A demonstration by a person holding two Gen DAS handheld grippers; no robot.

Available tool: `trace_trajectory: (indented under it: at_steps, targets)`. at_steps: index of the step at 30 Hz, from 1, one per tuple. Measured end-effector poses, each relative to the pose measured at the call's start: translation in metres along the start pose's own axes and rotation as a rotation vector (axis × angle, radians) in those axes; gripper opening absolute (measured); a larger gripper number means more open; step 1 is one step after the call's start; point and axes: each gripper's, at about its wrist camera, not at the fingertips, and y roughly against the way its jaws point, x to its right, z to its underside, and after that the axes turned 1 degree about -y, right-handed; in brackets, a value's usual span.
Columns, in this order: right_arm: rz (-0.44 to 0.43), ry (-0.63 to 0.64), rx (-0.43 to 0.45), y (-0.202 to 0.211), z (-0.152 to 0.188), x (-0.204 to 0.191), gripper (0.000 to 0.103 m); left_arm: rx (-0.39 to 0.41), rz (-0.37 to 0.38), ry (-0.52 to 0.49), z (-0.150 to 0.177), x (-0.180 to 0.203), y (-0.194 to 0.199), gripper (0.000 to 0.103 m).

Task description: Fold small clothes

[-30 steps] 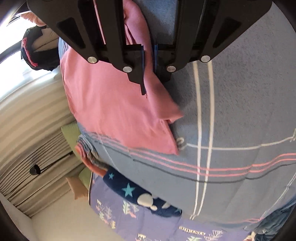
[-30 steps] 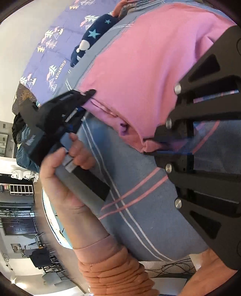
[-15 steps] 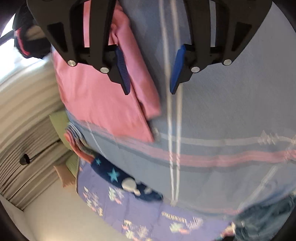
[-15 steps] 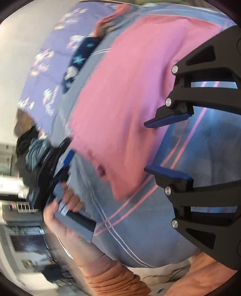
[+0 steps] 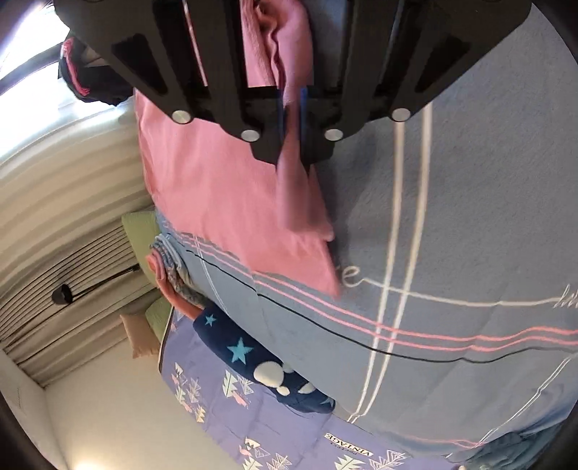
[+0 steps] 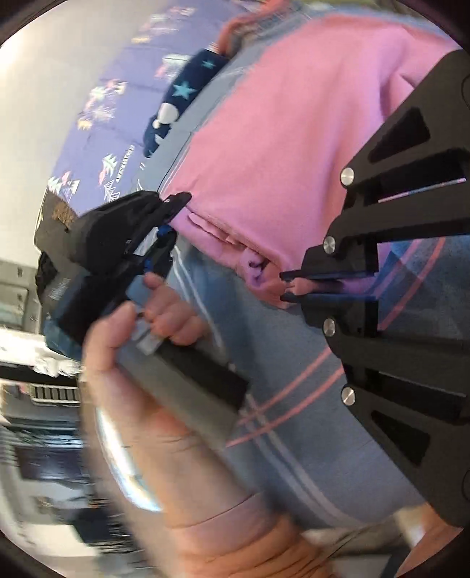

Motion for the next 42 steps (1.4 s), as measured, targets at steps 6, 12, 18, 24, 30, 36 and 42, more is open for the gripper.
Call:
trace_trajectory:
  at_steps: [6, 12, 18, 24, 30, 36, 42]
  targets:
    - [-0.006, -0.047, 0.171, 0.039, -0.029, 0.009, 0.005, 0.09, 0.012, -0.063, -0.028, 0.032, 0.026, 0.005]
    - [-0.11, -0.242, 0.239, 0.054, -0.064, 0.052, 0.005, 0.117, -0.053, -0.132, -0.057, 0.072, 0.038, 0.005]
    - [-0.207, -0.38, 0.247, 0.069, -0.053, 0.083, 0.005, 0.111, -0.092, -0.159, -0.062, 0.092, 0.03, 0.005]
    - [-0.246, -0.503, 0.314, 0.092, -0.031, 0.121, 0.005, 0.109, -0.111, -0.224, -0.065, 0.137, 0.016, 0.005]
    - [-0.213, -0.583, 0.389, 0.117, -0.001, 0.157, 0.005, 0.078, -0.148, -0.278, -0.068, 0.189, -0.012, 0.005]
    - [-0.218, -0.711, 0.437, 0.134, 0.04, 0.206, 0.005, 0.019, -0.18, -0.331, -0.063, 0.238, -0.059, 0.005]
    - [-0.178, -0.82, 0.442, 0.145, 0.093, 0.248, 0.006, -0.051, -0.219, -0.409, -0.042, 0.283, -0.121, 0.005]
